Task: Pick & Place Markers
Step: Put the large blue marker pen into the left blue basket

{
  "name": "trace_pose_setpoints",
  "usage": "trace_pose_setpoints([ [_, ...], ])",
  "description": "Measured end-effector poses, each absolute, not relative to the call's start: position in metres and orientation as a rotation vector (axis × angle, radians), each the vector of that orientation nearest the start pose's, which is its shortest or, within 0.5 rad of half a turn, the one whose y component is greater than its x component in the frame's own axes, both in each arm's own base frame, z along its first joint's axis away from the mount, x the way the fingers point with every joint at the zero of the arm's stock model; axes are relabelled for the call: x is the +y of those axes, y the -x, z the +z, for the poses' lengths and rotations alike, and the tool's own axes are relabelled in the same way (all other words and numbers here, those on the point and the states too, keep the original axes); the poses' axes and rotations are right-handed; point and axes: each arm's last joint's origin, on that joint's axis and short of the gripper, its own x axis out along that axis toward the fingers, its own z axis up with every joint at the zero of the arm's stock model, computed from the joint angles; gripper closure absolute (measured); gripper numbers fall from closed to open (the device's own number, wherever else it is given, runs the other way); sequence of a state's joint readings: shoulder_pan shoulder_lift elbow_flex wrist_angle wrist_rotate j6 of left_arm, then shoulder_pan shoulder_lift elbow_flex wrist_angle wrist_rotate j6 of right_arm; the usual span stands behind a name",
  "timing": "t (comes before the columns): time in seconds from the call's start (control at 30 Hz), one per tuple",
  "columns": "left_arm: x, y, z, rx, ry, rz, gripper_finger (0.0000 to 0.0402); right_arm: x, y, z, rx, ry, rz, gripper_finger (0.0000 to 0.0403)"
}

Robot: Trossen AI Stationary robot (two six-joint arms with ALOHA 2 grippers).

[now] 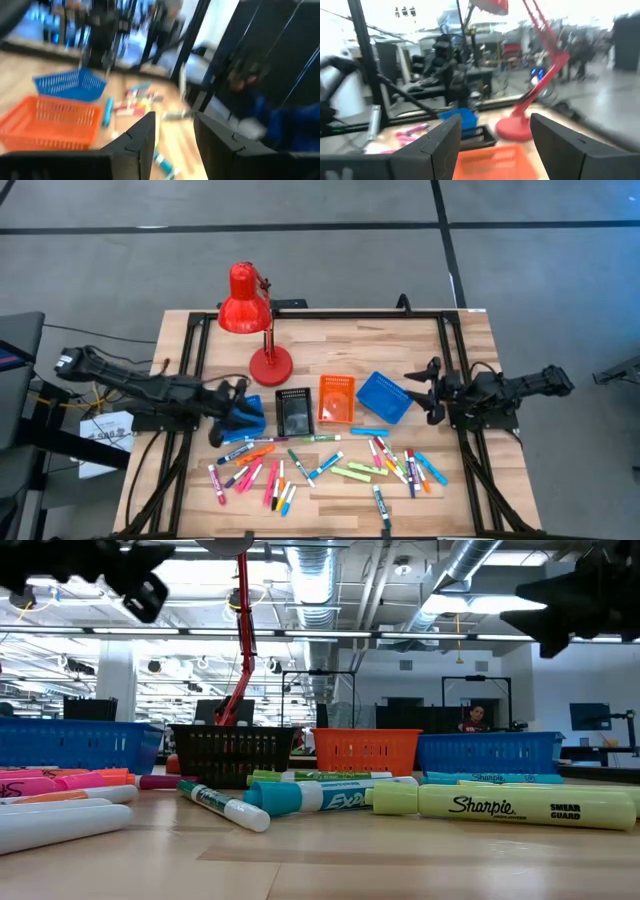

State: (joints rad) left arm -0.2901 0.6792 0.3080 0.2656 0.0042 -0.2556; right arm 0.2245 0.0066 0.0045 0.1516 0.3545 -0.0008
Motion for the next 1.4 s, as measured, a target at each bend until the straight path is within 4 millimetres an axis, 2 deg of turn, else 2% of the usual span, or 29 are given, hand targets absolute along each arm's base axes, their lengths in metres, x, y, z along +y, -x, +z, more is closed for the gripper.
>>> trace_pose_setpoints([
  [0.17, -0.056, -0.187, 0.231, 0.475, 0.171, -0.234, 0.027, 0.009, -0.094, 0.186, -0.21, -0.012, -0.158, 0.0173],
  [0.27, -0.06, -0.202, 0.231, 0.613, 0.15, -0.213, 0.027, 0.009, -0.094, 0.186, -0.209, -0.011, -0.164, 0.0173],
  [0.47, -0.065, -0.212, 0.23, 0.817, 0.2, -0.161, 0.027, 0.009, -0.093, 0.187, -0.229, -0.017, -0.165, 0.0173],
  [0.63, -0.08, -0.202, 0.223, 0.968, 0.306, -0.168, 0.027, 0.009, -0.093, 0.189, -0.246, -0.022, -0.162, 0.0173],
  [0.87, -0.127, -0.174, 0.222, 1.084, 0.456, -0.236, 0.027, 0.009, -0.092, 0.193, -0.284, -0.032, -0.165, 0.0173],
  [1.03, -0.152, -0.151, 0.211, 1.174, 0.542, -0.126, 0.027, 0.008, -0.092, 0.193, -0.283, -0.031, -0.171, 0.0173],
  [1.23, -0.161, -0.135, 0.18, 1.274, 0.537, 0.017, 0.027, 0.008, -0.092, 0.193, -0.283, -0.031, -0.171, 0.0173],
  [1.4, -0.154, -0.134, 0.156, 1.319, 0.469, 0.115, 0.027, 0.008, -0.092, 0.193, -0.289, -0.025, -0.173, 0.0173],
])
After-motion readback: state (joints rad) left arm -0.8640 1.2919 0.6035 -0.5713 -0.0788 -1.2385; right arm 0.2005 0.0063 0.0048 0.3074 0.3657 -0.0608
